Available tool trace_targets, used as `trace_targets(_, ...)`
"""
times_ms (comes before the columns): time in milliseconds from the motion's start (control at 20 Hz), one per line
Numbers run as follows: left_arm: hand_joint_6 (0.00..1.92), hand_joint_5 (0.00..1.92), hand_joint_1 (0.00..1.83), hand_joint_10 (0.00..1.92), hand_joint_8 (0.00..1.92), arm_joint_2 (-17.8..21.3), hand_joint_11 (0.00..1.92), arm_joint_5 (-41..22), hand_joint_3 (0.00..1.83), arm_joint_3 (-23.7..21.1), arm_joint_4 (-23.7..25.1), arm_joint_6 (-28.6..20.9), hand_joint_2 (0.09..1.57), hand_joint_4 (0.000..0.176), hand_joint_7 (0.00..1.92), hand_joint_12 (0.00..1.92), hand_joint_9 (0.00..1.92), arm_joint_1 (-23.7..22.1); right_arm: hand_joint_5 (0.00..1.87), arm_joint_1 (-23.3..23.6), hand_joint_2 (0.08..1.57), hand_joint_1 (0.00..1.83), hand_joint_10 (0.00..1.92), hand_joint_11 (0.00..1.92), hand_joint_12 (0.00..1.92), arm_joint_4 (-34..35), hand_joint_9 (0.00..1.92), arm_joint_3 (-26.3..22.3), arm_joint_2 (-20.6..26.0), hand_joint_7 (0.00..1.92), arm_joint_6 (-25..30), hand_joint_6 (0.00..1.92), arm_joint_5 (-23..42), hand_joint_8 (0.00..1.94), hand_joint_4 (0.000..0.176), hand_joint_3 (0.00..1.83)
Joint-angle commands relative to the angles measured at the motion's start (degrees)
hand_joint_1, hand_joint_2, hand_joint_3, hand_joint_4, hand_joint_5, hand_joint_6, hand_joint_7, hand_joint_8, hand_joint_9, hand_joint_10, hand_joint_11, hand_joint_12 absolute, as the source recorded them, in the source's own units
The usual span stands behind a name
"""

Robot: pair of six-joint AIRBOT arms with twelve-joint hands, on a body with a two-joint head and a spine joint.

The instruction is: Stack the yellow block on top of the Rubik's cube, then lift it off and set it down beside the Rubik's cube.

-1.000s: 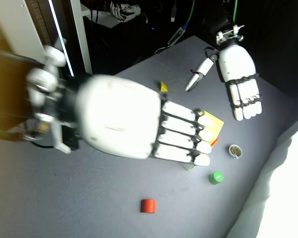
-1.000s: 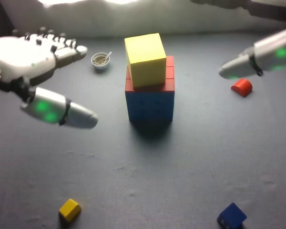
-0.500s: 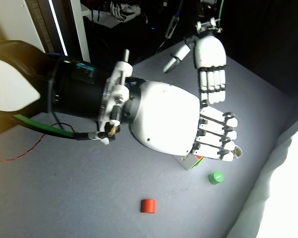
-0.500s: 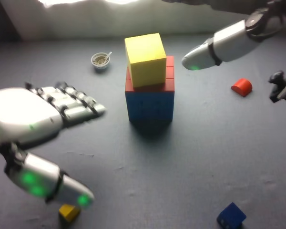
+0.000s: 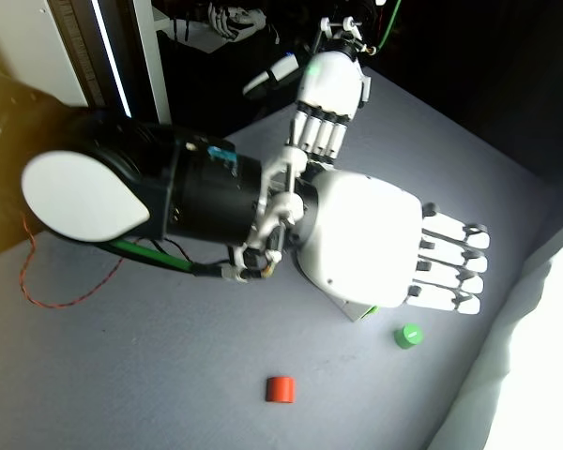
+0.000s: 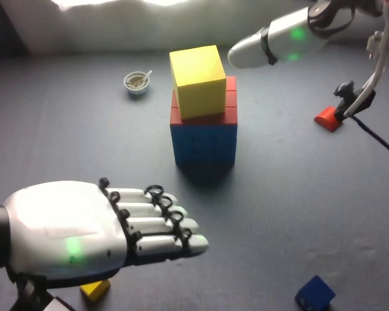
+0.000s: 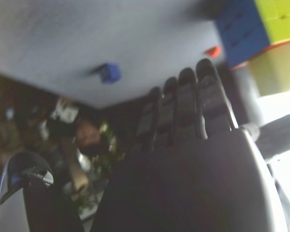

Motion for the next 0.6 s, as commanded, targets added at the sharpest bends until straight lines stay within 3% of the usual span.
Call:
trace_targets(0, 0.0, 0.0, 0.14, 0.0, 0.01, 1.0, 0.04, -7.0, 0.01, -0.4, 0.3, -0.8, 0.85, 0.0, 0.02, 0.04, 0.02, -1.4, 0.0, 0.1, 1.04, 0.85, 0.0, 0.0, 0.0, 0.5, 0.0, 0.3, 0.2, 0.0, 1.3, 0.0, 6.6, 0.0, 0.0, 0.0)
trace_targets(150, 0.01, 0.02, 0.18, 0.01, 0.01, 1.6, 0.05, -7.4, 0.01, -1.1, 6.9, -2.6, 0.85, 0.0, 0.04, 0.05, 0.04, -4.5, 0.0, -0.7, 1.04, 0.77, 0.0, 0.0, 0.0, -0.8, 0.0, 0.3, -0.6, 0.0, 1.5, 0.0, 6.6, 0.0, 0.0, 0.0)
trace_targets(300, 0.01, 0.05, 0.18, 0.02, 0.02, 0.1, 0.07, -9.6, 0.0, -0.5, 6.6, -2.6, 0.84, 0.0, 0.07, 0.06, 0.06, -4.8, 0.0, -0.8, 1.03, 0.76, 0.0, 0.0, 0.0, -5.2, 0.0, 0.3, -1.1, 0.0, 6.4, 0.0, 6.7, 0.0, 0.0, 0.0)
trace_targets(550, 0.0, 0.03, 0.18, 0.0, 0.0, -0.1, 0.05, -10.1, 0.0, -0.7, 7.1, -3.9, 0.85, 0.0, 0.04, 0.06, 0.05, -5.3, 0.0, -0.4, 0.99, 0.77, 0.0, 0.0, 0.0, -8.9, 0.0, 0.4, -3.0, 0.0, 6.6, 0.0, 5.6, 0.0, 0.0, 0.0)
